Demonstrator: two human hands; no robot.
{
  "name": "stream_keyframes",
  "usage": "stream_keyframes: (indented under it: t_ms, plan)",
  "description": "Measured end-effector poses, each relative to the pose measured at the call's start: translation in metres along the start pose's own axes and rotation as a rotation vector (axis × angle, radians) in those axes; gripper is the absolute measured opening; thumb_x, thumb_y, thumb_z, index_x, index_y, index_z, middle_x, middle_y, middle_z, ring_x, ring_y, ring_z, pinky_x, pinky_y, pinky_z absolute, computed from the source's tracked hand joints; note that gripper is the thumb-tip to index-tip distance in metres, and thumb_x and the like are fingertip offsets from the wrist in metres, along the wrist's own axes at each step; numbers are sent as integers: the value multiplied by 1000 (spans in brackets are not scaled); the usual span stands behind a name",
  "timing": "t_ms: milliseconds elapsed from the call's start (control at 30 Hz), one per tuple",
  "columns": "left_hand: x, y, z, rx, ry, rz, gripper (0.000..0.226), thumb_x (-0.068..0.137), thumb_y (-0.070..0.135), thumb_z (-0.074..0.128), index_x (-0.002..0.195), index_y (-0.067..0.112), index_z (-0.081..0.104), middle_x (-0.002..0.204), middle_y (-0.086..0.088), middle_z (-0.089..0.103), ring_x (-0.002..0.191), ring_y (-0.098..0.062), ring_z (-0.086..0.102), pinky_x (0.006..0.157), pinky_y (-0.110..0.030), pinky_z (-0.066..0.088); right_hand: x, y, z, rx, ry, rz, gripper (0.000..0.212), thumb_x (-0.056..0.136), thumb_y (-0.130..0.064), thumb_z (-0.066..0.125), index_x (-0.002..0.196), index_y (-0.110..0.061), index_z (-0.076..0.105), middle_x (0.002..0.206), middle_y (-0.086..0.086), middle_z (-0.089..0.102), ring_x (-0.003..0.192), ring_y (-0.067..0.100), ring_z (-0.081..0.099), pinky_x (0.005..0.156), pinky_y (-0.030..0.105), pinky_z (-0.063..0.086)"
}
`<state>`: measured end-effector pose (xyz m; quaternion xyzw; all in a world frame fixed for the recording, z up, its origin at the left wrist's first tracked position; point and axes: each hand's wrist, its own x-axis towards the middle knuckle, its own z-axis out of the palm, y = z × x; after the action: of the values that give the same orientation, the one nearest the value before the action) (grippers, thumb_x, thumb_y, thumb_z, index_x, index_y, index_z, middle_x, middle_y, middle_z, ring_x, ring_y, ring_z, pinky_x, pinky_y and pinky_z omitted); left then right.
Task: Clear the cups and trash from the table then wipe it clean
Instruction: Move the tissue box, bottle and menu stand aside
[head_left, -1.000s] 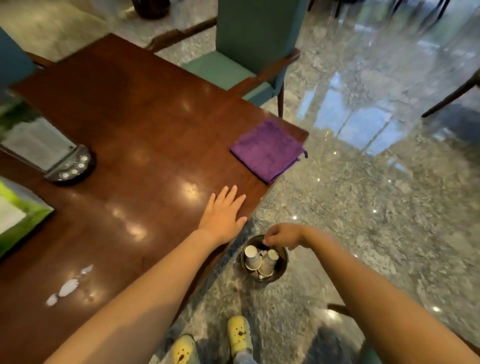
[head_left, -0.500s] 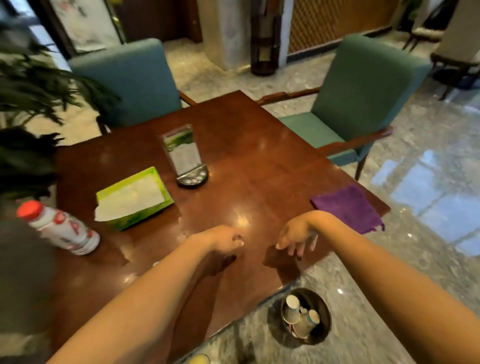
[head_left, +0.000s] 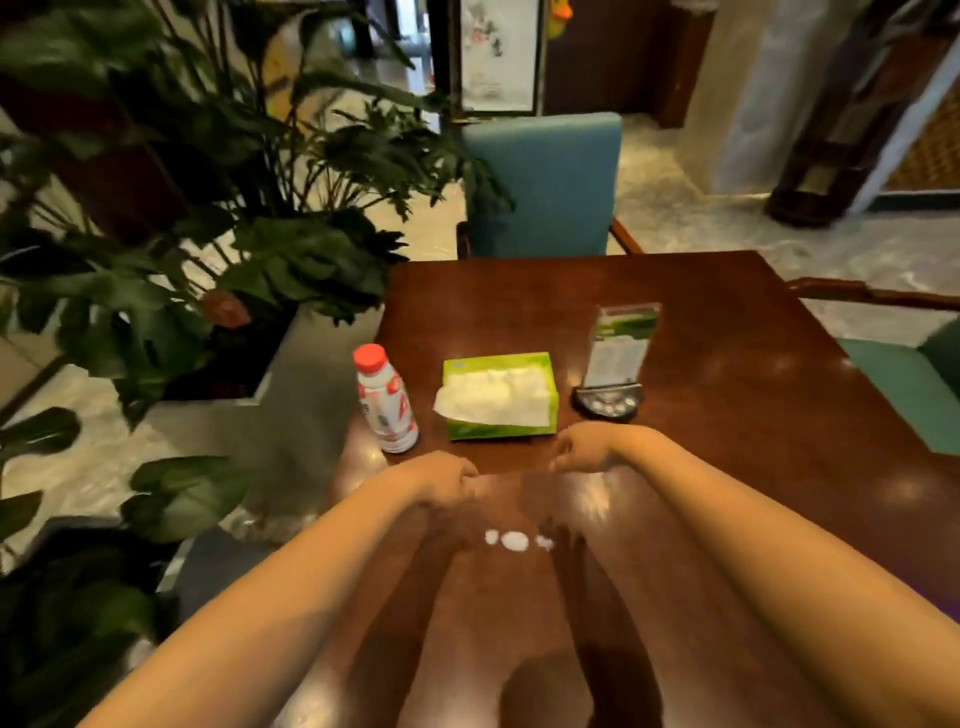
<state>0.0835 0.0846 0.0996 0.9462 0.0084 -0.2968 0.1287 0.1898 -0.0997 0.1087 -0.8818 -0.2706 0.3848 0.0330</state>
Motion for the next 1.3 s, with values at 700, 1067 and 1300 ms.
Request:
stream_keyframes:
  t_ms: [700,1067,1300]
  plan:
    - [156,-68,-25,-739,353,-270,49,91,35,50,130,6,42,132,-15,53,120,-35,51,96,-36,41,131,2,-35,441,400,346,60,90,-49,49,121,3,52,126,22,58,115,36,55,88,37,44]
    - [186,-66,-63,-829,455,-423,43,83,27,60,120,7,54,120,-15,62,108,-35,58,85,-37,48,148,7,-60,852,472,325,38,80,-31,63,102,0,66,102,15,68,97,31,64,74,35,47]
    - [200,-82,-176,-615,564,-445,46,83,18,56,125,1,50,126,-17,57,113,-34,55,84,-33,46,175,-22,-112,1171,599,234,34,80,-33,62,95,-3,62,91,8,61,89,29,61,69,33,46]
